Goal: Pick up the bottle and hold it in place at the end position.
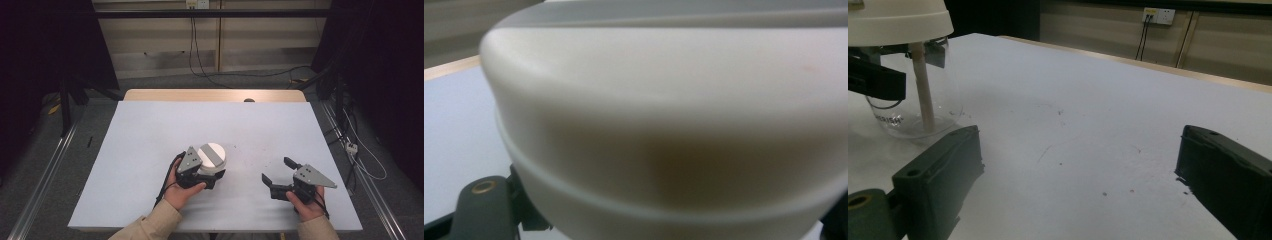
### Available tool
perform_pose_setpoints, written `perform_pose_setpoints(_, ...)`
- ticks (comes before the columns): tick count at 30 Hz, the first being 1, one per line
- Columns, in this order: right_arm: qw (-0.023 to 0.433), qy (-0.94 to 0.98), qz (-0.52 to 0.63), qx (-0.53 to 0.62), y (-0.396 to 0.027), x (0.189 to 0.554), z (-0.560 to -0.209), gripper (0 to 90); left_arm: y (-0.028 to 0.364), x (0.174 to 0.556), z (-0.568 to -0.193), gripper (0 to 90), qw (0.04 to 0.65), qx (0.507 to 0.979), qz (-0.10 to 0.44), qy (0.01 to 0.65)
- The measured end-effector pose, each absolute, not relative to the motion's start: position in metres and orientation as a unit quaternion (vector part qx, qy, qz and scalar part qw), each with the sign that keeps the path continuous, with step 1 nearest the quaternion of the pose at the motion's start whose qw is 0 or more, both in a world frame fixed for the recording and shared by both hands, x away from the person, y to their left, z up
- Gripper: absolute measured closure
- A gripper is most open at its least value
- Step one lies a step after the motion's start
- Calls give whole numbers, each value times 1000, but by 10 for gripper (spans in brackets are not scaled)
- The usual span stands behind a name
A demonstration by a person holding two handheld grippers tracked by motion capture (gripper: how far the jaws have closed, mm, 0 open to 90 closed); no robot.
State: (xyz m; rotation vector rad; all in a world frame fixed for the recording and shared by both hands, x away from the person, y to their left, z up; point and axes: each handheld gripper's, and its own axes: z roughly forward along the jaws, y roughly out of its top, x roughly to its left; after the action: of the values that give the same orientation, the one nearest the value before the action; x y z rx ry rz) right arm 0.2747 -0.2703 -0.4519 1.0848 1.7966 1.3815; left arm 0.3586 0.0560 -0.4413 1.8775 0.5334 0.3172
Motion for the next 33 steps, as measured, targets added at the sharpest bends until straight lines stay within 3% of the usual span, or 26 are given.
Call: perform_pose_setpoints(33, 309, 681, 523, 410, -270, 275, -452, 42, 44, 395, -428, 184, 545, 798, 124, 227)
